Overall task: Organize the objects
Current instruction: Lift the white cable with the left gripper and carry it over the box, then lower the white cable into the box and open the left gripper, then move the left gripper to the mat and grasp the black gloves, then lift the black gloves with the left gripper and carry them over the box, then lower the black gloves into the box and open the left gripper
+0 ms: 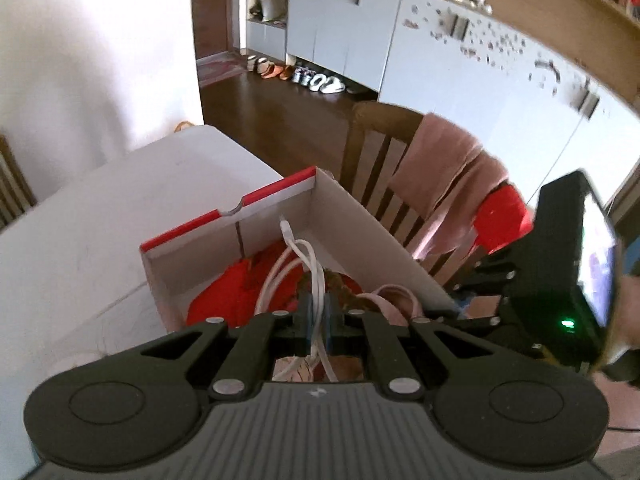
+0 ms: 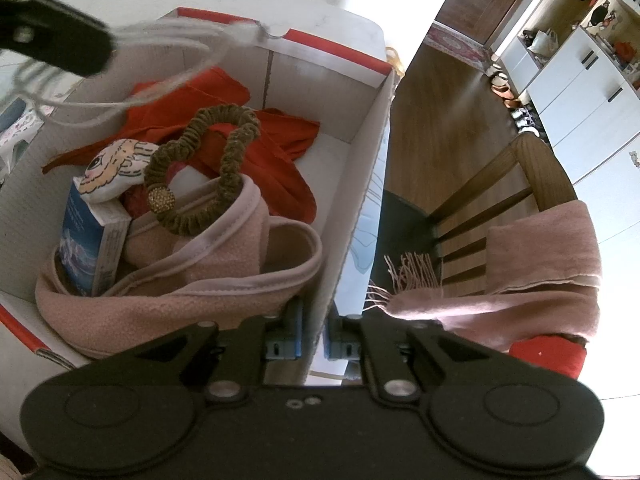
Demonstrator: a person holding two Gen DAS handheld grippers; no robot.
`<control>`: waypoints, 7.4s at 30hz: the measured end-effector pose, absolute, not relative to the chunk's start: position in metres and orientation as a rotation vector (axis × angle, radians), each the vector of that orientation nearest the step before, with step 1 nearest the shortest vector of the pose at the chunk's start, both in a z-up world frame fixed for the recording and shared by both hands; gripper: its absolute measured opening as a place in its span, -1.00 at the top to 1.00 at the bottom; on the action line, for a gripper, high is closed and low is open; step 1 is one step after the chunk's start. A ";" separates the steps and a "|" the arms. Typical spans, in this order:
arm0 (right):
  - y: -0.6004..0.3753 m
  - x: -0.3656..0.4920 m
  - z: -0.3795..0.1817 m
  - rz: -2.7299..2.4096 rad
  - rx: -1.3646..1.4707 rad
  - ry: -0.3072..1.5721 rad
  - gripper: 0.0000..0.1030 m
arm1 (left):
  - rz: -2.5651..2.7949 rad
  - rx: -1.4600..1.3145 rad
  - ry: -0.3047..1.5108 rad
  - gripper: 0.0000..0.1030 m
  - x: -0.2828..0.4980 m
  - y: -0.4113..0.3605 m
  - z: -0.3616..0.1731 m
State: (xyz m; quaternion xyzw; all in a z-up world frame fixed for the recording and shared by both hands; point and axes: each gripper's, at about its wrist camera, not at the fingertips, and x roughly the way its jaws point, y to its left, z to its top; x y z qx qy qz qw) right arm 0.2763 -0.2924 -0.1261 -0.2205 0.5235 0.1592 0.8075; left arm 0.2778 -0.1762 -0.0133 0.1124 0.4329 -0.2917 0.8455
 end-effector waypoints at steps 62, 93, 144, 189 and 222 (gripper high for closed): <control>-0.296 0.279 -0.124 0.334 -0.482 1.119 0.82 | -0.577 0.128 0.906 -0.39 0.257 -0.096 -0.008; -0.297 0.278 -0.126 0.330 -0.486 1.123 0.80 | -0.078 0.169 1.125 -0.39 0.180 0.073 -0.109; -0.299 0.277 -0.126 0.329 -0.498 1.122 0.80 | -0.202 0.006 1.008 0.83 0.193 0.089 -0.013; -0.288 0.281 -0.137 0.345 -0.521 1.119 0.81 | -0.736 0.378 0.890 0.83 0.275 -0.198 -0.022; -0.288 0.281 -0.138 0.346 -0.522 1.118 0.80 | -0.674 0.334 0.943 -0.05 0.273 -0.171 -0.037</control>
